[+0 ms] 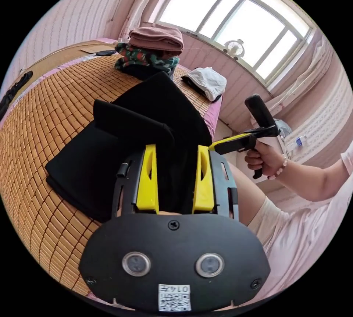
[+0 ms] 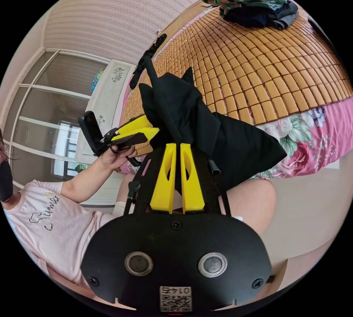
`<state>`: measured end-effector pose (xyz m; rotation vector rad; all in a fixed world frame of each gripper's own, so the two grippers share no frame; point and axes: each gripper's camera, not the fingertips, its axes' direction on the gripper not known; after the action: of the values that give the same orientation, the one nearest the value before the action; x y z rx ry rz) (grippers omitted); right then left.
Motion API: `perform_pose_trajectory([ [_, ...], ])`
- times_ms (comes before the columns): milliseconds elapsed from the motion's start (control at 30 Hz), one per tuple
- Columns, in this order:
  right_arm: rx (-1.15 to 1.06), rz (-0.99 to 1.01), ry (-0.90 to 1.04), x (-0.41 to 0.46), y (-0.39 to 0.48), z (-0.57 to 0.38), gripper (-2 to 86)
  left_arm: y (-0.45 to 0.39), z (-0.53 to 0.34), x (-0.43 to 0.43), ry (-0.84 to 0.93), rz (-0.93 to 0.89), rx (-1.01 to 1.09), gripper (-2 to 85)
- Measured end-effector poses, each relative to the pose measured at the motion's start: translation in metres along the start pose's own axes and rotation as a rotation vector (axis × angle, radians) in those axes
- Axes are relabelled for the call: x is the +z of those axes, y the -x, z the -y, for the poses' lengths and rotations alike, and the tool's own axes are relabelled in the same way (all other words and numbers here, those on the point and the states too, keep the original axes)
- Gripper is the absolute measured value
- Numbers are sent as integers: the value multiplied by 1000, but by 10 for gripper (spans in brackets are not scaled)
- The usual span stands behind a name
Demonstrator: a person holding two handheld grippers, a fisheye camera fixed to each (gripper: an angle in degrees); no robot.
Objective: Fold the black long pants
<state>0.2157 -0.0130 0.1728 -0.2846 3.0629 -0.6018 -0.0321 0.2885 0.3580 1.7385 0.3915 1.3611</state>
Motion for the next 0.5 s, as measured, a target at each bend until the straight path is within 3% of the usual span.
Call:
perform_pose_trajectory([
  [67, 23, 21, -18, -6, -4, -15, 7, 1, 1, 6, 44, 54, -69, 23],
  [167, 29, -2, -83, -31, -2, -35, 7, 11, -9, -13, 111, 83, -204, 3],
  [500, 141, 13, -289, -101, -13, -111, 5, -84, -84, -169, -119, -17, -102, -8],
])
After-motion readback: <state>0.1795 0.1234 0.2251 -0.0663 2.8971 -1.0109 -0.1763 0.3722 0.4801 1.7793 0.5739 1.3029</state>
